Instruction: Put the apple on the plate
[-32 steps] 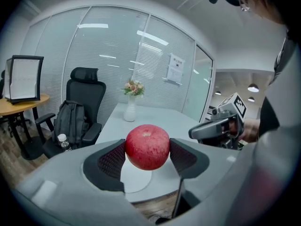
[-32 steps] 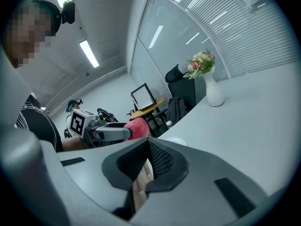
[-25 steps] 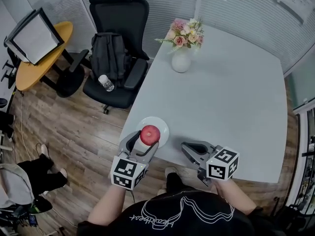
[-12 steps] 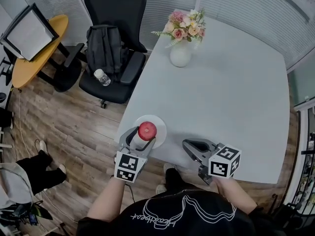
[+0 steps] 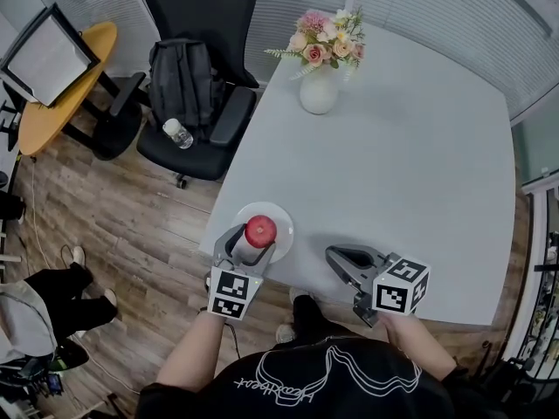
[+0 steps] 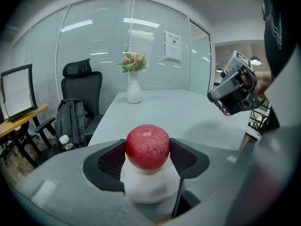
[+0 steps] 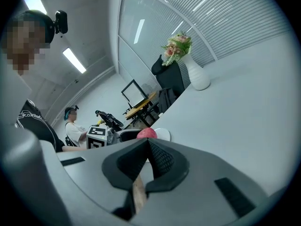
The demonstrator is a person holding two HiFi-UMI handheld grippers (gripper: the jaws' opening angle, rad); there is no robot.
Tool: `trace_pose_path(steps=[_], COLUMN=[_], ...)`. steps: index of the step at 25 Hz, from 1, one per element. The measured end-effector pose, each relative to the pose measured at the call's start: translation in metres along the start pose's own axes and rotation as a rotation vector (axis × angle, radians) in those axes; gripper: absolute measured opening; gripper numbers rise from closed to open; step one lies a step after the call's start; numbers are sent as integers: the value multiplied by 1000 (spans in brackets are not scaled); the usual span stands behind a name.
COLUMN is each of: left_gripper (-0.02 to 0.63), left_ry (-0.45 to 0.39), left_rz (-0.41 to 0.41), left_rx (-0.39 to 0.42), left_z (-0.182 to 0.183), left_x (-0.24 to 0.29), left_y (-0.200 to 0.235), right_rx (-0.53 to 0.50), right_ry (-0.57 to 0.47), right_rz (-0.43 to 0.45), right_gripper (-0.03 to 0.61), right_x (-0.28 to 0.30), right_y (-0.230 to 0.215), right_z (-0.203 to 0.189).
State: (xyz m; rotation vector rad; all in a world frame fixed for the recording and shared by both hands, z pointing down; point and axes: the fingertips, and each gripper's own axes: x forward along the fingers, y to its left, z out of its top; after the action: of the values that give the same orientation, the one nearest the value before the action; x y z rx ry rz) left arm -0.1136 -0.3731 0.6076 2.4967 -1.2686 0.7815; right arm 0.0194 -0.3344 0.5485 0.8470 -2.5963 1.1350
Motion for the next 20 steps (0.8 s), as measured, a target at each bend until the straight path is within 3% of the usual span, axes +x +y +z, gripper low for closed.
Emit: trace_pose_path(steps=[11,20], left_gripper=[302,316], left_ry=[9,-11], left_rz=[1,-3], left_rx=[-4,-24], left_z=[-14,-17], left_x=[5,1], left_y=[0,-1], right_rx=[37,-3], right_ry=[17,30], right_rz=[15,-2], right_gripper=[9,9], right_x=[2,0], right_y=[1,10], right_z=[-15,-25])
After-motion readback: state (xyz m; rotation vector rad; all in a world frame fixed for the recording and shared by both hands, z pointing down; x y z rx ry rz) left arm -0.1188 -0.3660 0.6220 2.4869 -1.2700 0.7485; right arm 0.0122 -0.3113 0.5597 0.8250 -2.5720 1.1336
